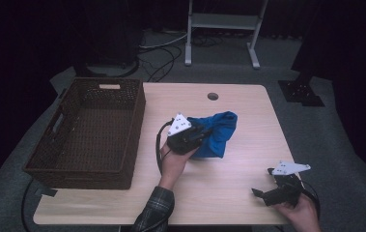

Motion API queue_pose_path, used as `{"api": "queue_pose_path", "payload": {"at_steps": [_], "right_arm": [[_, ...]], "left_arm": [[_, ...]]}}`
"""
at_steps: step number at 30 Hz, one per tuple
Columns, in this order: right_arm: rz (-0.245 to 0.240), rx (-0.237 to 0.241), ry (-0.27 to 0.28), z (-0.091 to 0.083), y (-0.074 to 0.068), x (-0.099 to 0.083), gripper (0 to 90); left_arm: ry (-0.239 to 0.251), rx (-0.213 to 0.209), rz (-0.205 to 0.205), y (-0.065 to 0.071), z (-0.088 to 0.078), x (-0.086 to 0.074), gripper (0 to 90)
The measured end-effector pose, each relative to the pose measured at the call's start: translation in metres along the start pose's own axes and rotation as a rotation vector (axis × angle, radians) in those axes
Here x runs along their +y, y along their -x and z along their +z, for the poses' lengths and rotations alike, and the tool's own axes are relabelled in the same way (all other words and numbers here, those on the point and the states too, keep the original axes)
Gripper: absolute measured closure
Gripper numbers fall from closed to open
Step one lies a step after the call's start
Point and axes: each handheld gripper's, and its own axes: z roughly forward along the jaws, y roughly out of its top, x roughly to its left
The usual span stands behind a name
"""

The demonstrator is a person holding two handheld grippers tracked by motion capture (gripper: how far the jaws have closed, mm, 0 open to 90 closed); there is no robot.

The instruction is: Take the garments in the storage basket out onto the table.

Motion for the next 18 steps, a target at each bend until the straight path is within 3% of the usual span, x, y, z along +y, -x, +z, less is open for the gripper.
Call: {"api": "queue_pose_path", "payload": {"at_steps": [18], "right_arm": [[-0.002, -0.001, 0.001, 0.000, 0.000, 0.000, 0.0]], "left_arm": [[-0.071, -0.007, 0.013, 0.005, 0.020, -0.017, 72.7]]}}
